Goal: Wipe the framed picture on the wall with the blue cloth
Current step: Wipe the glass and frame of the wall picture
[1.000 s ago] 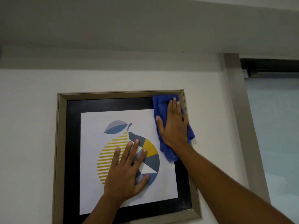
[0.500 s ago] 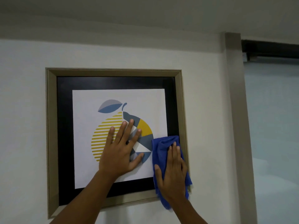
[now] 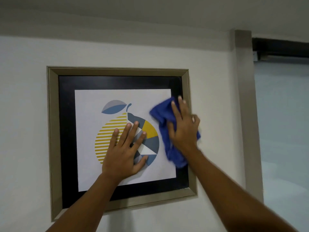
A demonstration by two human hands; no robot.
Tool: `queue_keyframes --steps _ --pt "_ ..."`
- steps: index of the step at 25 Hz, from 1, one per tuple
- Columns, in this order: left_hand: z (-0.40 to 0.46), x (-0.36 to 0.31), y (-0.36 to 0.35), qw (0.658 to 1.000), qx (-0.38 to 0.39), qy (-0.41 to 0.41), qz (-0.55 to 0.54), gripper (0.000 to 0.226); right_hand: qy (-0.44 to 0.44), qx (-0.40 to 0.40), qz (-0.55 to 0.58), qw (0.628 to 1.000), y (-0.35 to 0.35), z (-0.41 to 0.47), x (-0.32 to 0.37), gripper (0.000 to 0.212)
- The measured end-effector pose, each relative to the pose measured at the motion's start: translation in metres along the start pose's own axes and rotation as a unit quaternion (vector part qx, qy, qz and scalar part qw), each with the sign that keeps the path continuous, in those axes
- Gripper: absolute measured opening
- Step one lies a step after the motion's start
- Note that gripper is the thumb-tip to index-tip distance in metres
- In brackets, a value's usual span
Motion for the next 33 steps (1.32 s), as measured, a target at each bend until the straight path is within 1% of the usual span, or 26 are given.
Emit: queue_keyframes --steps 2,4,6,8,10,13,16,17,19,22,24,28,31,33 --pt "0.0 0.001 0.0 1.0 -0.001 0.003 -0.008 0.078 0.014 -0.031 -0.033 0.999 -0.002 0.056 0.017 0.06" --pt "-0.002 0.002 -0.001 1.0 -0.002 0.004 -0.01 0.077 0.008 -0.079 -0.032 0.996 0.001 0.094 0.028 0.062" --pt "-0.002 0.0 0.0 1.0 -0.003 0.004 -0.003 0.077 -0.012 -0.111 -0.011 0.994 0.005 0.101 0.026 0.062" --pt "-0.001 -0.001 0.0 1.0 -0.003 0.002 -0.003 0.076 -0.011 -0.114 0.0 0.993 0.003 0.08 0.02 0.054" --pt "0.0 -0.001 -0.001 1.0 -0.002 0.001 0.003 0.077 -0.007 -0.077 0.009 0.997 -0.002 0.043 0.015 0.047" --pt "0.002 -0.002 0.0 1.0 0.004 -0.002 0.003 0.077 -0.042 0.015 0.014 0.999 -0.009 -0.038 0.005 0.061" --pt "0.003 0.0 0.001 1.0 0.01 0.002 -0.002 0.079 -0.097 0.078 -0.029 0.992 -0.022 -0.141 -0.014 0.073" --pt "0.003 0.0 0.001 1.0 0.012 0.004 -0.007 0.08 -0.115 0.09 -0.042 0.988 -0.026 -0.165 -0.023 0.076" --pt "0.003 -0.001 0.0 1.0 0.016 0.006 -0.018 0.081 -0.102 0.113 -0.068 0.986 -0.035 -0.177 -0.033 0.08" --pt "0.001 0.0 -0.002 1.0 0.019 0.007 -0.018 0.081 -0.047 0.126 -0.08 0.988 -0.035 -0.141 -0.024 0.077" --pt "-0.001 0.001 -0.006 1.0 0.023 0.006 -0.017 0.081 -0.039 0.105 -0.062 0.992 -0.027 -0.104 -0.016 0.077" --pt "-0.004 -0.003 -0.004 1.0 0.001 0.003 -0.013 0.081 -0.003 0.064 -0.055 0.996 -0.019 0.009 0.012 0.075" --pt "-0.005 -0.006 0.0 1.0 -0.011 0.005 -0.004 0.08 -0.017 0.033 -0.056 0.998 -0.017 0.07 0.018 0.072" --pt "-0.004 -0.007 0.0 1.0 -0.006 0.005 0.001 0.079 -0.03 0.029 -0.059 0.997 -0.023 0.063 0.015 0.072"
Point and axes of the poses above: each hand's wrist, its own z-axis towards the middle knuckle, its own y-axis out of the back of the hand, x = y × z, the point moved 10 cm from there along z, towards the middle knuckle, and after that the axes turned 12 degrees about -y, right-handed, at the moved point
